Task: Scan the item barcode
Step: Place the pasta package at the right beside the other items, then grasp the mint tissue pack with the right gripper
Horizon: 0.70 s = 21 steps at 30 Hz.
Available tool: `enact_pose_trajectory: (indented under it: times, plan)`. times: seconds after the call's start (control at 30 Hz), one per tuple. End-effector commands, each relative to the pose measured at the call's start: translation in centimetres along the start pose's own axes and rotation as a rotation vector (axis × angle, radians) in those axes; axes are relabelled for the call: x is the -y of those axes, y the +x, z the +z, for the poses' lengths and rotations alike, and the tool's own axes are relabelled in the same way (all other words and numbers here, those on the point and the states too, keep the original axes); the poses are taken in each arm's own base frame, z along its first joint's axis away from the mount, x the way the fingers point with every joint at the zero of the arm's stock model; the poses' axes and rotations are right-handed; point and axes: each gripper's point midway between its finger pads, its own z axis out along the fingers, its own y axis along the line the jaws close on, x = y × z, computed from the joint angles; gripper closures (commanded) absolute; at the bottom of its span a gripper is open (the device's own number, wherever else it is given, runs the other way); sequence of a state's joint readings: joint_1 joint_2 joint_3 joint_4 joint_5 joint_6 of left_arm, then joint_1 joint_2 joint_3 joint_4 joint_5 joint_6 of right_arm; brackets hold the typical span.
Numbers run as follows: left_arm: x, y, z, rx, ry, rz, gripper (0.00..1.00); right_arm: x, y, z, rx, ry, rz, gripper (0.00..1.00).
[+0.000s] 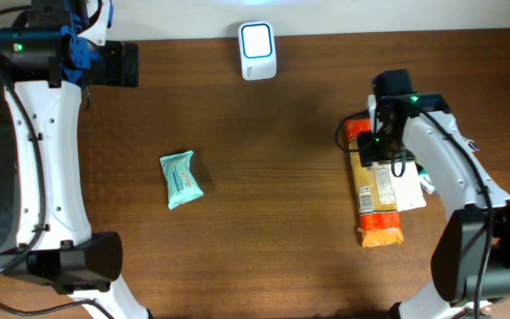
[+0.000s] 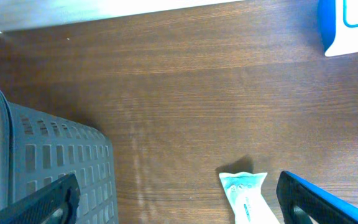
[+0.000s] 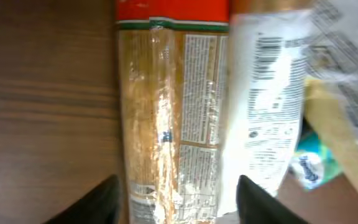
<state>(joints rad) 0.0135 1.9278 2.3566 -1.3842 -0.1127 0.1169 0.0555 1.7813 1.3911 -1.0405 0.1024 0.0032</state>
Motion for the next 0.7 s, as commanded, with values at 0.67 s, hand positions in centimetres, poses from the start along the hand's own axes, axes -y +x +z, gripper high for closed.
enact_pose_trajectory:
  times: [0.67]
  plan:
    - [-0.1,-0.3,-1.0,0.026,-0.001,0.012,0.01,-41.4,-0.7,1.7,0.184,-0.871,-0.467,0.44]
